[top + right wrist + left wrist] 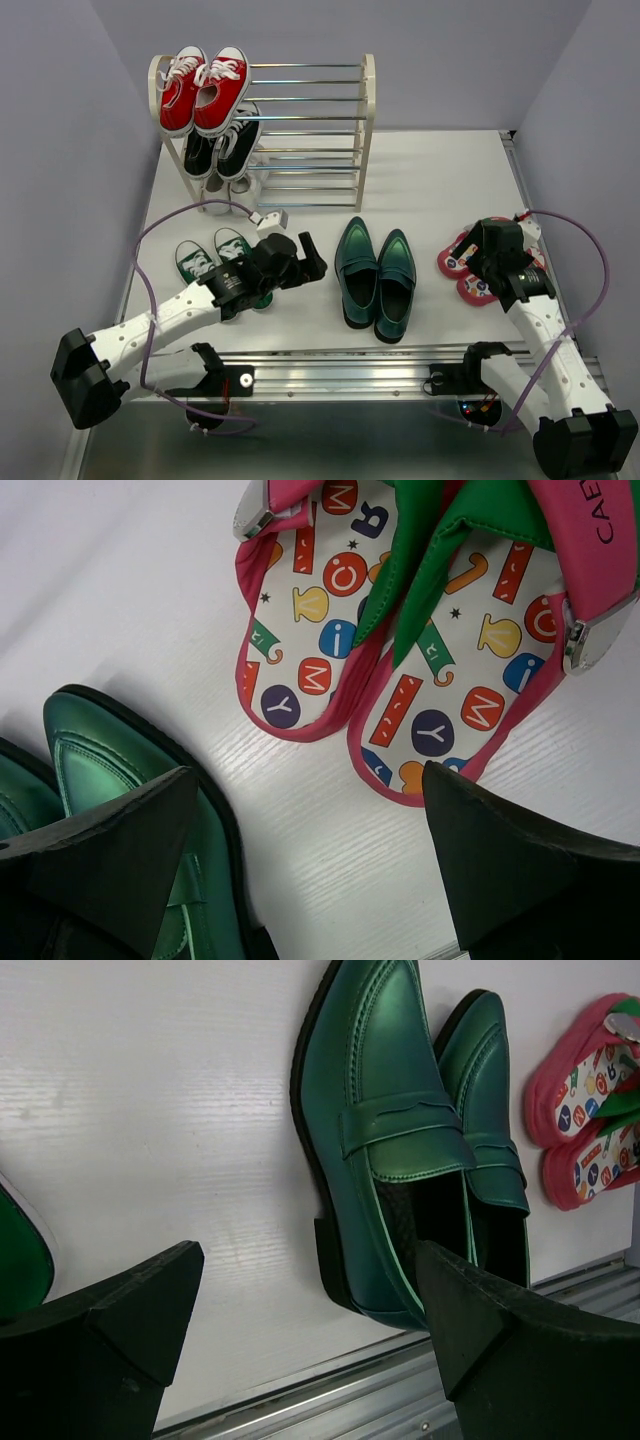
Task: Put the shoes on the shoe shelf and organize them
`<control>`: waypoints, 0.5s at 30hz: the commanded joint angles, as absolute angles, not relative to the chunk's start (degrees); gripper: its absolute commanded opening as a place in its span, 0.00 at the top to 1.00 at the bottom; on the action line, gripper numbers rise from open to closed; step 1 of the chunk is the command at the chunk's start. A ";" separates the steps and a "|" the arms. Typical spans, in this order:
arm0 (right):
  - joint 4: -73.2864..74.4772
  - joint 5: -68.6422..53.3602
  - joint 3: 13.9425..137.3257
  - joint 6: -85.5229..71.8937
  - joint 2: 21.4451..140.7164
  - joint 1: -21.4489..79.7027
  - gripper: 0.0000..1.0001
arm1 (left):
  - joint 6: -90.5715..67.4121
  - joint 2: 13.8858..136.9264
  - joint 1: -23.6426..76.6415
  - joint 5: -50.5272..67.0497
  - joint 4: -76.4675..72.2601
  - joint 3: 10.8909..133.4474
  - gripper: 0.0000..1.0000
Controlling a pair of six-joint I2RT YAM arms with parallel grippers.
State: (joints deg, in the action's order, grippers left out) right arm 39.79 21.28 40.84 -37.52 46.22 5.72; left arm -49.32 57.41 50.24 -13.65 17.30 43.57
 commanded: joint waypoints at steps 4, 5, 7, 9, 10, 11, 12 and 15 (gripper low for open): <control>37.18 22.50 43.07 -36.83 46.32 6.06 0.00 | -54.04 62.48 55.28 -15.37 18.70 48.95 0.01; 37.18 22.33 42.98 -36.83 46.32 6.06 0.00 | -55.18 63.19 55.81 -15.55 19.76 49.65 0.01; 37.09 21.89 42.80 -36.65 46.14 6.06 0.00 | -59.14 65.47 57.47 -15.47 21.96 51.67 0.01; 37.18 21.62 42.63 -36.56 45.88 6.06 0.00 | -62.21 66.70 58.35 -15.29 24.60 52.82 0.01; 37.18 21.88 42.71 -36.48 45.62 6.06 0.00 | -64.84 67.67 58.88 -15.03 25.13 53.00 0.01; 37.18 21.97 42.71 -36.47 45.62 6.06 0.00 | -66.17 68.20 59.06 -14.51 25.66 53.00 0.01; 37.18 22.06 42.71 -36.39 45.35 6.06 0.00 | -68.79 68.99 59.32 -14.24 25.66 53.00 0.01; 37.18 21.71 42.63 -36.30 44.65 6.06 0.00 | -71.53 70.83 59.68 -12.48 24.96 53.35 0.01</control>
State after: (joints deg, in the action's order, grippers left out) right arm 39.40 21.17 40.84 -37.01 46.04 5.72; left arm -64.03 69.06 58.96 -13.30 22.98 51.00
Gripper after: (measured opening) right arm 0.995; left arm 0.986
